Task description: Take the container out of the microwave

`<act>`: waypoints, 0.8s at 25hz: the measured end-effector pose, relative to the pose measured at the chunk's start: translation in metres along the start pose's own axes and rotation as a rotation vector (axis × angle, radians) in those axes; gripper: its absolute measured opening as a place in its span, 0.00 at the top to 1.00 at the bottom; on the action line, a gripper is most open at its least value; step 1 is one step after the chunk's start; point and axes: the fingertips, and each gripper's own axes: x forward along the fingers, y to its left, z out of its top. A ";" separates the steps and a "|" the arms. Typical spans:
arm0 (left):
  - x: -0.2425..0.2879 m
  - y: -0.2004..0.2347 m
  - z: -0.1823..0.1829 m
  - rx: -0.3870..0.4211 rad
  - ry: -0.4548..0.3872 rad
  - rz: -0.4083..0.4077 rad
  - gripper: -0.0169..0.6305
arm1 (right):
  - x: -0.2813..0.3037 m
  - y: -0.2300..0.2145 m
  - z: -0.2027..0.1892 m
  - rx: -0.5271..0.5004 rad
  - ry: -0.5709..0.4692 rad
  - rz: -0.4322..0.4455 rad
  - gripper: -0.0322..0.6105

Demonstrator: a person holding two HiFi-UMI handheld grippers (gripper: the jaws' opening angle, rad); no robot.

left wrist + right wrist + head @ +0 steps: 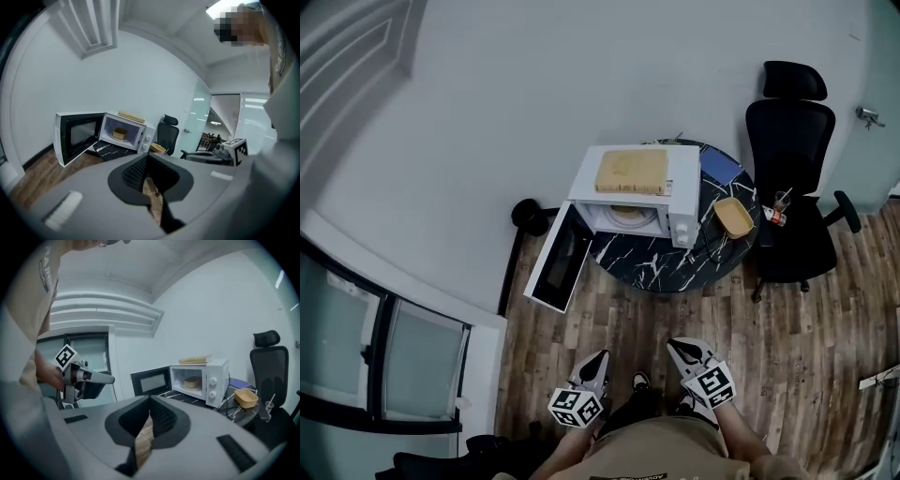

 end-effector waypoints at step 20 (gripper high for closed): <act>0.101 0.107 0.085 0.173 -0.034 -0.211 0.96 | 0.117 -0.031 0.042 0.058 0.040 -0.303 0.94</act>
